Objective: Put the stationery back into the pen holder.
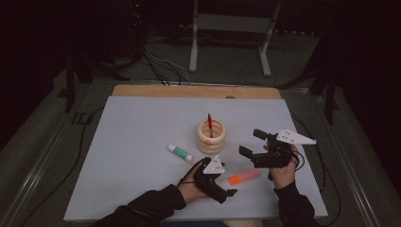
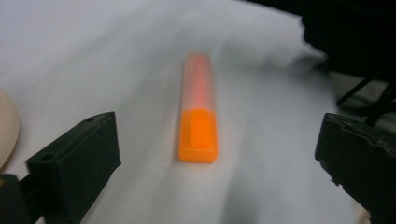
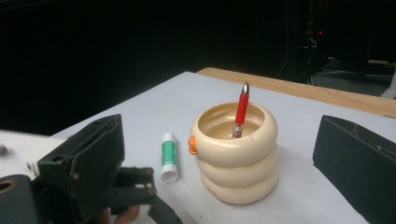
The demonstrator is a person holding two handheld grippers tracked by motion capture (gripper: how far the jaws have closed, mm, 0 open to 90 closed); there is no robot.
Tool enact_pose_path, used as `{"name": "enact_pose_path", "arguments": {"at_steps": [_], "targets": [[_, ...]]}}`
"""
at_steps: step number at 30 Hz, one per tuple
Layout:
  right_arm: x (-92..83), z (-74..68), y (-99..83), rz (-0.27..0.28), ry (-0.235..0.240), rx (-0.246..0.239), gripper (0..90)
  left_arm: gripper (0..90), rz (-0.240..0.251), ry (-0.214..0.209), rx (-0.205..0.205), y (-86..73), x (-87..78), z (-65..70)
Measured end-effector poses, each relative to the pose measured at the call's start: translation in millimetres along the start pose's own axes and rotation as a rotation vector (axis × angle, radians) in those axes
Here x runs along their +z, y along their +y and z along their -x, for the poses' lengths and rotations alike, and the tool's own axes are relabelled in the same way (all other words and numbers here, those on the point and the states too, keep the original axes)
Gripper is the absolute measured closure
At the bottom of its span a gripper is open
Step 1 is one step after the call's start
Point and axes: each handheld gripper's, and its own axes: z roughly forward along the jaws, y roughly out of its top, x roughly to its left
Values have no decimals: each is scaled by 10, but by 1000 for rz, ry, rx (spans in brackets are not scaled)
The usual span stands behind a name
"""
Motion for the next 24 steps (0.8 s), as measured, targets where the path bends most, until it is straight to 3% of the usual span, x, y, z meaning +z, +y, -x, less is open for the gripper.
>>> {"name": "enact_pose_path", "arguments": {"at_steps": [7, 14, 24], "targets": [[-4, 10, -2, 2, 4, 9, 23, 70, -102, 35, 37, 2, 158, -18], [-6, 15, -3, 3, 6, 12, 23, 263, -136, 27, 106, 4, 235, -34], [2, 27, -12, 1, 9, 15, 23, 481, -163, 17, 166, 41, 314, -31]]}}
